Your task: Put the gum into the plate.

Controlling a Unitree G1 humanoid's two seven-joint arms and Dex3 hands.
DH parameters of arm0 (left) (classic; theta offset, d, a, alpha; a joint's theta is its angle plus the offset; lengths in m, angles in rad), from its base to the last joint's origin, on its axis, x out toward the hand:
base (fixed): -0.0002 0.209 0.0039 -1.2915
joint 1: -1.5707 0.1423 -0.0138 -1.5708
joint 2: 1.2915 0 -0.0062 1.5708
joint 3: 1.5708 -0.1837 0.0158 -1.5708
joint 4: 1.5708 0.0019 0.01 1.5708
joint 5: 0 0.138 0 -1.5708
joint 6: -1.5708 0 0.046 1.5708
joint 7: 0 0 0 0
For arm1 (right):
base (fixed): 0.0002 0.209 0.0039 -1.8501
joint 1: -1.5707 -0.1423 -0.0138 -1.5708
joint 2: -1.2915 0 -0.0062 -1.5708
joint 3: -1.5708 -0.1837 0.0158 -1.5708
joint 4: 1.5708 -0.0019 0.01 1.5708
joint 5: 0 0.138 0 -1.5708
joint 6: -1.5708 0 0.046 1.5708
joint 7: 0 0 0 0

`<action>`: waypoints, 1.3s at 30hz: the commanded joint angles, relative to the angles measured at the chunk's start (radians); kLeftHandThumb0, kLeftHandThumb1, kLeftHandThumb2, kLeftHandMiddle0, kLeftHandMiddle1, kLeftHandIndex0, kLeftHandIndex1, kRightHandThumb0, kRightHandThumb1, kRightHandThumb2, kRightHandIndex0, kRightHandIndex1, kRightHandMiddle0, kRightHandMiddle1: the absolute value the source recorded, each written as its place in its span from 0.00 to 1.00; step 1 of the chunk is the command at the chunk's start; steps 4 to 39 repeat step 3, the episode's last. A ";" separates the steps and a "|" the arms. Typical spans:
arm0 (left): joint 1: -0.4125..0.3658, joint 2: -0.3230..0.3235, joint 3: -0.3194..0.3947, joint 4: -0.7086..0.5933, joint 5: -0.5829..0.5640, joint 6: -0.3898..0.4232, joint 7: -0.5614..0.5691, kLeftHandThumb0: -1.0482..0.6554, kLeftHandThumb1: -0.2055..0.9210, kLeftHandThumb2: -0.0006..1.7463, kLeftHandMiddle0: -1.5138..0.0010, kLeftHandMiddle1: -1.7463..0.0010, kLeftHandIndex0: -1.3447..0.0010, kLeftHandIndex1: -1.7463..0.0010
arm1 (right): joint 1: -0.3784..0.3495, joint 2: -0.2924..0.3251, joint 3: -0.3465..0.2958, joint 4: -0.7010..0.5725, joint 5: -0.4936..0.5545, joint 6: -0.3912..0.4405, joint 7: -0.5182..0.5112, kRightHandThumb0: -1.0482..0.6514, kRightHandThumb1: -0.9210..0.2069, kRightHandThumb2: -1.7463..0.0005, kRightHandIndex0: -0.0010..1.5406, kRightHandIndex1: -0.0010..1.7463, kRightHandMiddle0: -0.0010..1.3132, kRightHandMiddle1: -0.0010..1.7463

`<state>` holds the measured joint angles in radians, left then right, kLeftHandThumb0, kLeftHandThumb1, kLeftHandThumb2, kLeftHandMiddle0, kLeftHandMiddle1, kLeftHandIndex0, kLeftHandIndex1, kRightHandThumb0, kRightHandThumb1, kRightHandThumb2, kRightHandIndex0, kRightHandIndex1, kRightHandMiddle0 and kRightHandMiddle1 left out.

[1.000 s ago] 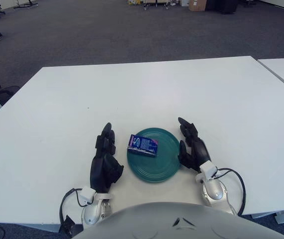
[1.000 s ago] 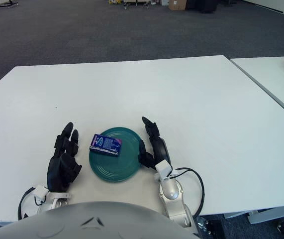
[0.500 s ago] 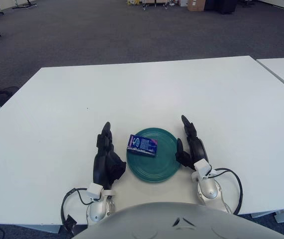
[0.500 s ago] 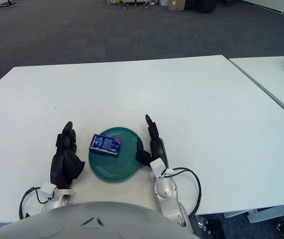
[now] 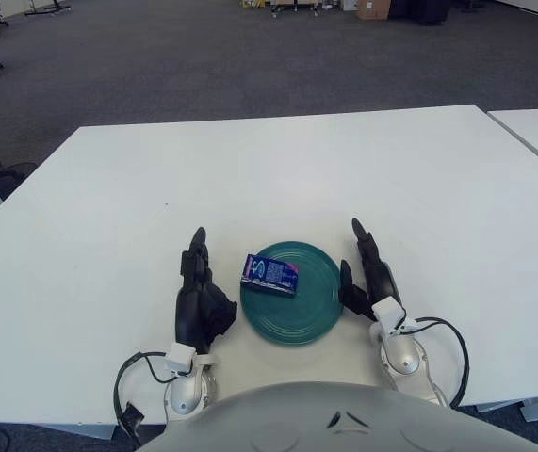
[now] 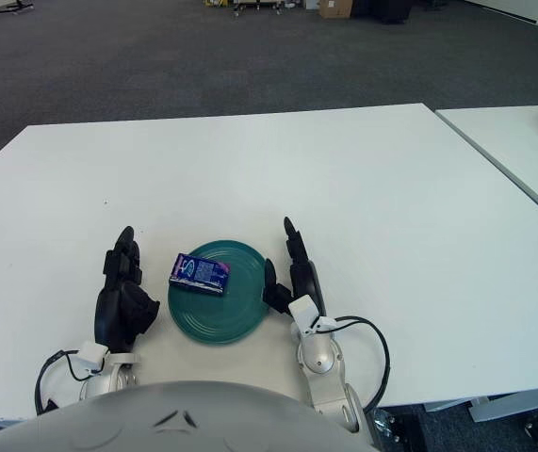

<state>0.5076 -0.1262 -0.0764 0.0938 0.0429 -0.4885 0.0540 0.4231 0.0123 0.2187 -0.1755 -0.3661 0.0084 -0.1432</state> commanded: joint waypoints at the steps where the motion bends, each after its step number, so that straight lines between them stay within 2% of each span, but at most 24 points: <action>1: 0.000 0.011 0.006 0.031 0.004 0.024 0.004 0.00 1.00 0.67 0.96 1.00 1.00 0.85 | 0.038 -0.011 -0.026 0.047 -0.013 0.077 -0.018 0.12 0.00 0.42 0.00 0.00 0.02 0.02; 39: 0.001 0.012 0.004 0.030 0.003 0.026 0.002 0.00 1.00 0.67 0.96 1.00 1.00 0.85 | 0.031 -0.007 -0.030 0.055 -0.013 0.081 -0.027 0.13 0.00 0.42 0.00 0.00 0.02 0.03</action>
